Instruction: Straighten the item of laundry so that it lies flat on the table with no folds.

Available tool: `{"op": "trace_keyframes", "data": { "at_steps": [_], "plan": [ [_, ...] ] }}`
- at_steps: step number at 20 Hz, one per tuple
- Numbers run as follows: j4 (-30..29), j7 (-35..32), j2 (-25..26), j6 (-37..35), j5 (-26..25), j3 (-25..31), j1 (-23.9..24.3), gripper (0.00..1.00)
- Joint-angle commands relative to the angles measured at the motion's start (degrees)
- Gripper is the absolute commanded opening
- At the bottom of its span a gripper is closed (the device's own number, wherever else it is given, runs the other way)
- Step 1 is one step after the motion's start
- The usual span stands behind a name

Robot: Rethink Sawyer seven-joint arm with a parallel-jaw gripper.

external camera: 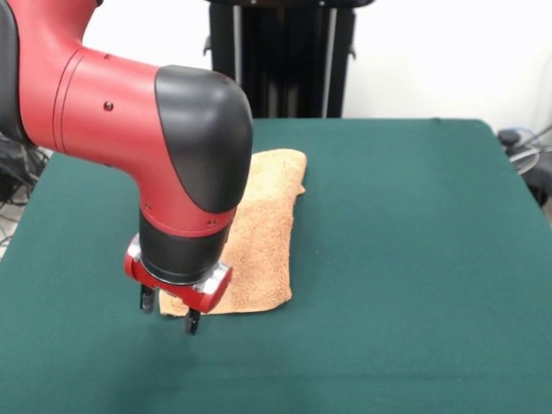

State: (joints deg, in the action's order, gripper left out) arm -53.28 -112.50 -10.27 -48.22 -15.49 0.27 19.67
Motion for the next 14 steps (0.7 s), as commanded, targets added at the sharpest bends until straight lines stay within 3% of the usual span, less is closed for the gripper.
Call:
{"op": "trace_keyframes", "data": {
  "at_steps": [1, 14],
  "plan": [
    [-7.26, 9.72, 2.54, 2.08, -2.63, 5.83, 1.43, 1.0],
    [-8.32, 8.65, 4.46, 4.02, -2.81, 6.39, 2.05, 1.0]
  ]
}}
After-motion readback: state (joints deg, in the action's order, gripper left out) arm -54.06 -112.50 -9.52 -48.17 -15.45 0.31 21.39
